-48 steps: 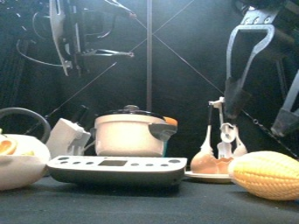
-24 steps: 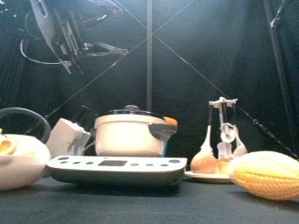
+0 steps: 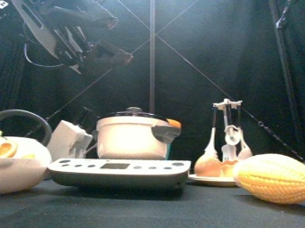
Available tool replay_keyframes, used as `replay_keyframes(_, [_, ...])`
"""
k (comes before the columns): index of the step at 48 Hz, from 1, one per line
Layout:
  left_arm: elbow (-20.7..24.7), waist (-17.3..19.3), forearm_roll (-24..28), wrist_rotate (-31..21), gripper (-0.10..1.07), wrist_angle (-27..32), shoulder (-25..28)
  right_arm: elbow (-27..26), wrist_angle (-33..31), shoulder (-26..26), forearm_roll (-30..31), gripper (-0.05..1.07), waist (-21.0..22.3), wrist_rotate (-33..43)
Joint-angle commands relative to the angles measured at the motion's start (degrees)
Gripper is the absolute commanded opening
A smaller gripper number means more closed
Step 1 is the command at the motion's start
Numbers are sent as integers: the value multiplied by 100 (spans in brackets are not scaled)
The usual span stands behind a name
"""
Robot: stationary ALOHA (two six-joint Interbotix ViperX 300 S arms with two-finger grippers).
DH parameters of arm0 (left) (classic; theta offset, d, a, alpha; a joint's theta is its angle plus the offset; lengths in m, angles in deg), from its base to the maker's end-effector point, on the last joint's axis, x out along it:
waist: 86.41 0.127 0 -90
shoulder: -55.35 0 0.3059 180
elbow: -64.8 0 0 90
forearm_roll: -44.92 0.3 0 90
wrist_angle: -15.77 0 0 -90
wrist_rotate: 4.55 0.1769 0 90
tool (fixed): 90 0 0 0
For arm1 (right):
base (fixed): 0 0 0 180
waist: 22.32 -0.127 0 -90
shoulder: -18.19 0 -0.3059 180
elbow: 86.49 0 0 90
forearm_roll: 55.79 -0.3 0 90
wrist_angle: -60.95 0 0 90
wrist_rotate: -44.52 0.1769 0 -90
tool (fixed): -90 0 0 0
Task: Grab knife
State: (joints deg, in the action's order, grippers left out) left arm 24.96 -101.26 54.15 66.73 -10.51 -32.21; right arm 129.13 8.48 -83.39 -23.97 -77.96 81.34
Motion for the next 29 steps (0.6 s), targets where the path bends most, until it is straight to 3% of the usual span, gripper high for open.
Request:
replay_keyframes(1, [62, -18, -62, 9, 90, -53, -26, 9, 105, 167, -44, 97, 26, 18])
replay_keyframes(13, [62, -18, -70, 9, 90, -53, -18, 53, 360, 105, -141, 85, 53, 9])
replay_keyframes(29, [62, -18, -79, 0, 90, -53, -18, -9, 281, 123, -264, 54, 53, 0])
